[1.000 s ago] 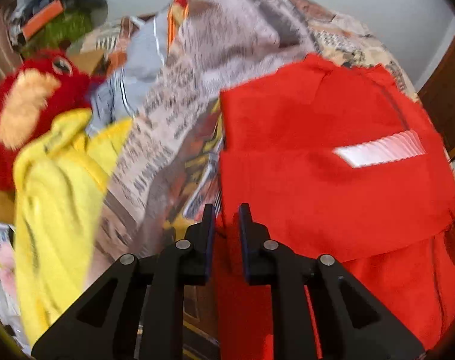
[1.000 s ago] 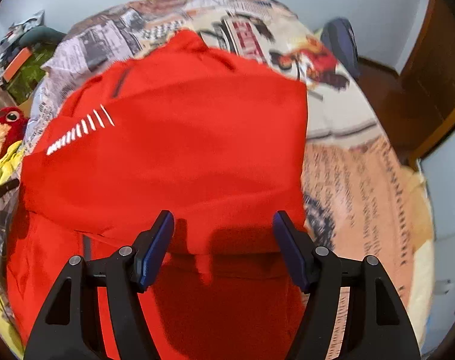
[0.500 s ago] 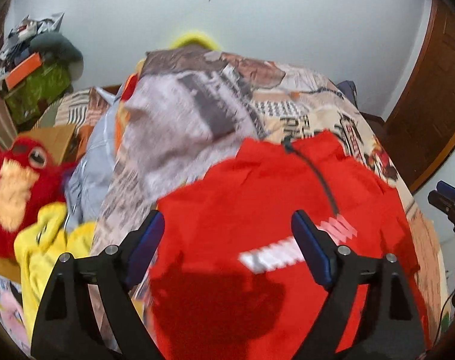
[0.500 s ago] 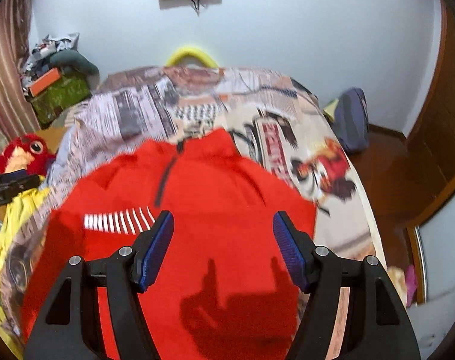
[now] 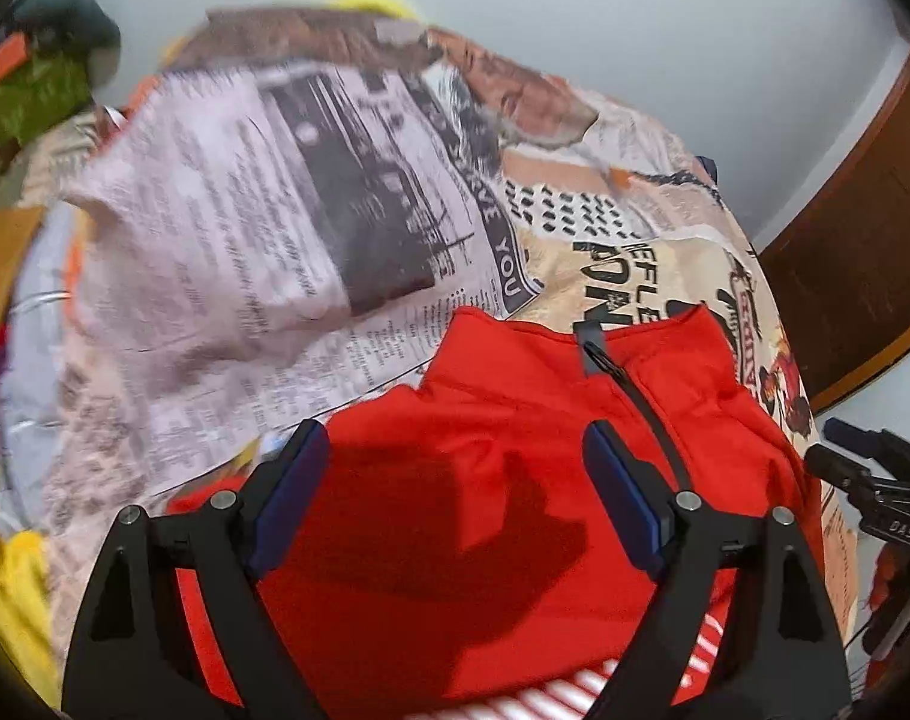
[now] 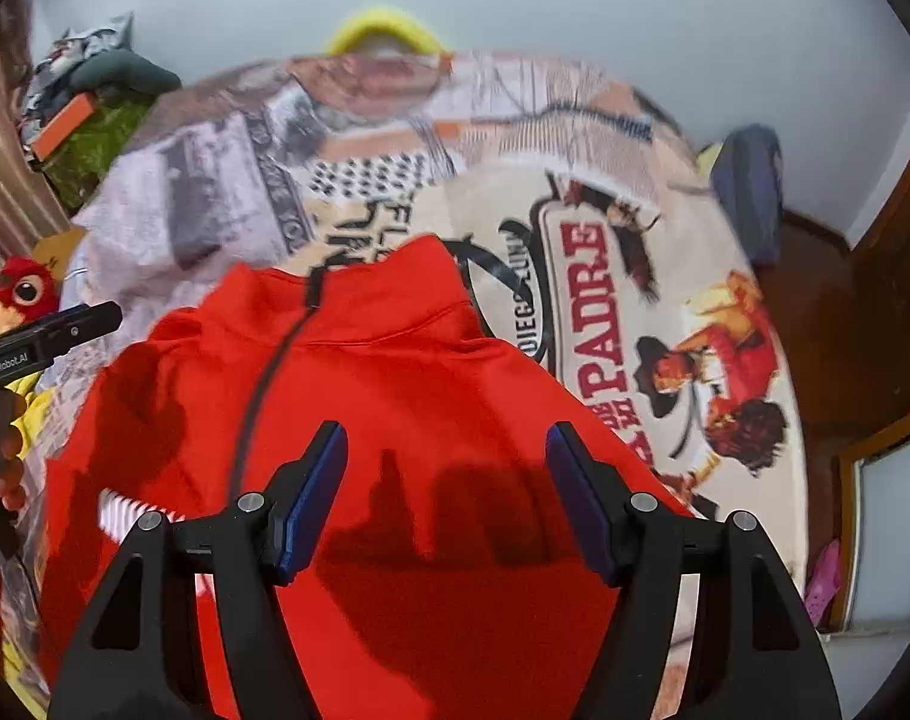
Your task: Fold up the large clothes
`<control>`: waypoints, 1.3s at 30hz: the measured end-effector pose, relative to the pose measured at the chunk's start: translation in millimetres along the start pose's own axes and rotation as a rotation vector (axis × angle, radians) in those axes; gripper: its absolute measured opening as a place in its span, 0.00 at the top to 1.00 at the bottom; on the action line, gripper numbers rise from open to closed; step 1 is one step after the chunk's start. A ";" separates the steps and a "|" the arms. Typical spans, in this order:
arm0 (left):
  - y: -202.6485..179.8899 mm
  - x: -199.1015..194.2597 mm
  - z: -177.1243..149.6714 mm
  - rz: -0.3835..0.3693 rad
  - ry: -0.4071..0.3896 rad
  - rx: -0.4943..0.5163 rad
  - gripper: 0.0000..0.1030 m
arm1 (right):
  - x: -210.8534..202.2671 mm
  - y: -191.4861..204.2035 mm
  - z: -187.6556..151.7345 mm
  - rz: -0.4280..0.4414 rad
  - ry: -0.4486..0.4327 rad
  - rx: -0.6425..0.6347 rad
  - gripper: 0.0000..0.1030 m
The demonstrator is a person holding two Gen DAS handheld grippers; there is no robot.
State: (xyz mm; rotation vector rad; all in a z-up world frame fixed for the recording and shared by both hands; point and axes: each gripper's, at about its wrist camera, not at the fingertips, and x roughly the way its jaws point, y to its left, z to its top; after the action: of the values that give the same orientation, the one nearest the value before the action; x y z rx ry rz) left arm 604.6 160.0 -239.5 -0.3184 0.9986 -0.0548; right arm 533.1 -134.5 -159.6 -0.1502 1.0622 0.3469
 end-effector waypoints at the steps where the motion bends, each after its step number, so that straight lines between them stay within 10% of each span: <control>1: 2.7 9.7 2.5 -0.019 0.012 -0.024 0.16 | 8.1 -3.0 2.9 0.010 0.006 0.012 0.37; 11: 10.9 80.1 0.2 -0.074 0.094 -0.137 0.26 | 68.3 -10.3 21.7 0.053 0.043 0.110 0.39; 19: -19.7 78.1 -6.0 0.055 0.078 0.002 0.87 | 83.2 14.8 17.4 0.045 0.005 0.029 0.89; 28: -54.9 -31.0 -10.7 0.082 -0.056 0.141 0.94 | -0.6 23.1 -11.3 0.120 -0.099 -0.036 1.00; 39: -98.7 -146.9 -116.1 -0.050 -0.088 0.325 0.96 | -108.9 49.5 -89.4 0.184 -0.149 -0.116 0.99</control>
State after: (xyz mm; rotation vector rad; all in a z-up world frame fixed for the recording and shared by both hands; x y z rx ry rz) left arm 437.8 66.3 -149.0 -0.0474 0.8777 -0.2432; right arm 394.0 -136.3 -105.3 -0.1285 0.9107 0.5774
